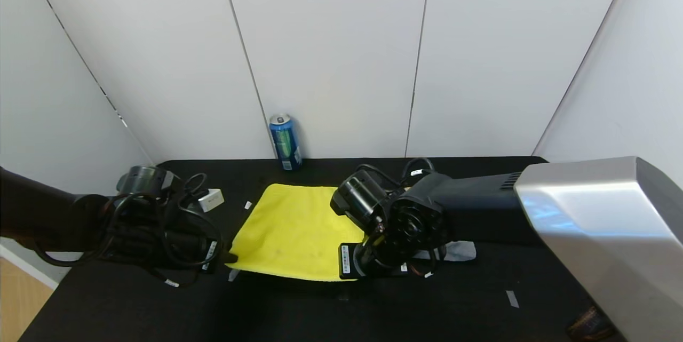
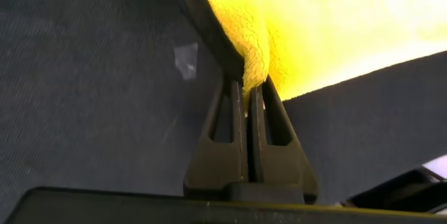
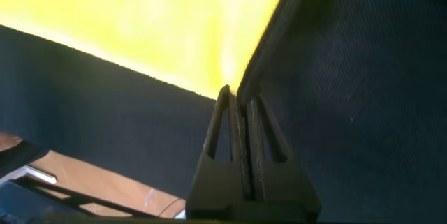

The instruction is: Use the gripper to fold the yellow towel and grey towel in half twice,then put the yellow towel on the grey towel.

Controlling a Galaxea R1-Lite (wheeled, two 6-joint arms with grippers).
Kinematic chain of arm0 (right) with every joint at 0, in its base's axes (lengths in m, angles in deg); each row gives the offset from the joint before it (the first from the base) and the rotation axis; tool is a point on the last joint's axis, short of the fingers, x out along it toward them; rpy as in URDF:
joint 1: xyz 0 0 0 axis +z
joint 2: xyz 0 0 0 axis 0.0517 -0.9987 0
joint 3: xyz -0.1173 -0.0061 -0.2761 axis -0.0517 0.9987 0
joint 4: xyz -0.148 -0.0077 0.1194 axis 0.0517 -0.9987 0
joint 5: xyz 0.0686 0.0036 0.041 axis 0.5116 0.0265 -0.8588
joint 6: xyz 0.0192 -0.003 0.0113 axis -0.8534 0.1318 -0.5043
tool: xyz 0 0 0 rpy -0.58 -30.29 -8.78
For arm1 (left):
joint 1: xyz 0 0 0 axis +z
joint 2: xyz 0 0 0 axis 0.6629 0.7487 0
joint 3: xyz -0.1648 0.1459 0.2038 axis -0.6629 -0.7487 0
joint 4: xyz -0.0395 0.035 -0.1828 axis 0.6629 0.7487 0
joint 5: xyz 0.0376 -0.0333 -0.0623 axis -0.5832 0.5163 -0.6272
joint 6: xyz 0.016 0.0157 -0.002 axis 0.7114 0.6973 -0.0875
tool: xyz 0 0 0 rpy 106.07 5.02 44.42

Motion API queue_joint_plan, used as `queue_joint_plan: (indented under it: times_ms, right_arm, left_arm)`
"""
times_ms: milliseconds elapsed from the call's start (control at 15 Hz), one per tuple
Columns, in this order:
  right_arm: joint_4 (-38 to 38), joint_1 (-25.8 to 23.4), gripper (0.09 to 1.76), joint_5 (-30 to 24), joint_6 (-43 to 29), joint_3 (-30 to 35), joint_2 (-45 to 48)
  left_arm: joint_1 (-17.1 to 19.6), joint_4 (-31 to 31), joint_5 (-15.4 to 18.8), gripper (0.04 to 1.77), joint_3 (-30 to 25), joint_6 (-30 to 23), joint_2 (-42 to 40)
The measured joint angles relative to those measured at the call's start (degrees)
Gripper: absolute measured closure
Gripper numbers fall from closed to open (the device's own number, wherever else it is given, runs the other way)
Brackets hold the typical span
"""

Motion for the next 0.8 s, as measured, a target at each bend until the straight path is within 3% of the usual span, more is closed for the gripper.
queue_joint_plan:
  times_ms: [800]
  right_arm:
    - [0.2, 3.2, 1.72, 0.1, -1.1, 8.0, 8.2]
  left_arm:
    - [0.6, 0.2, 0.0, 1.68, -9.4, -0.4, -12.9]
